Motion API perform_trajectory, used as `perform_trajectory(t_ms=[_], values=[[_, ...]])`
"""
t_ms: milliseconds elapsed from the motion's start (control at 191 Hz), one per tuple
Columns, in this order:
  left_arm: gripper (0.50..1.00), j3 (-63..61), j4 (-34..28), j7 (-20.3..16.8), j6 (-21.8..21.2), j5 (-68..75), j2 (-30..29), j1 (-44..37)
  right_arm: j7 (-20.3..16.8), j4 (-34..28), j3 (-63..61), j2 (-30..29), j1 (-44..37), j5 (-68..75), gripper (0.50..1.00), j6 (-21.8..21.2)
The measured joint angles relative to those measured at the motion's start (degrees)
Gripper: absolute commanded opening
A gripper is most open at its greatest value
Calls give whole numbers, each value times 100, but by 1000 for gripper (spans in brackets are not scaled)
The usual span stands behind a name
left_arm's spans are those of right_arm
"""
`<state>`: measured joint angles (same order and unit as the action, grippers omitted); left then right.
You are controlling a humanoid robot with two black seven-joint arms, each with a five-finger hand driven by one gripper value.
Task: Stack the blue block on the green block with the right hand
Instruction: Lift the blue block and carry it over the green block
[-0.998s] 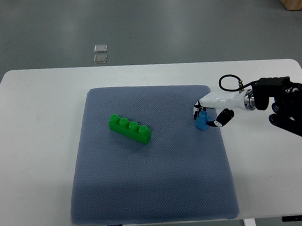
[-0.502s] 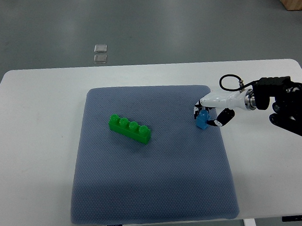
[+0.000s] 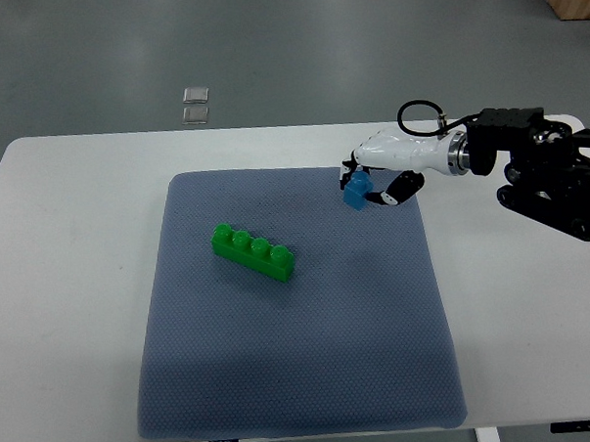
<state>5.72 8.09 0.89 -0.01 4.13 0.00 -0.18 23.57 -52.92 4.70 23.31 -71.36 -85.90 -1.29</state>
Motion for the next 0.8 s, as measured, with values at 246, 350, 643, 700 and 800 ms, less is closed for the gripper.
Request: perform_trajectory(t_ms=[246, 350, 643, 700, 800], values=[[1000, 1, 0, -2, 0, 0, 0, 0, 54, -155, -117, -524, -46, -5, 588, 24], [1000, 2, 0, -2, 0, 0, 0, 1, 60, -203, -119, -782, -38, -7, 588, 24], [1000, 5, 0, -2, 0, 0, 0, 1, 36, -184, -120, -1135, -34, -30, 588, -20], [1000, 5, 0, -1, 0, 0, 0, -1, 34, -152, -119, -1176, -32, -36, 588, -20], [1000, 4, -1, -1, 0, 0, 0, -1, 22, -90, -116, -1208, -1, -45, 588, -18]])
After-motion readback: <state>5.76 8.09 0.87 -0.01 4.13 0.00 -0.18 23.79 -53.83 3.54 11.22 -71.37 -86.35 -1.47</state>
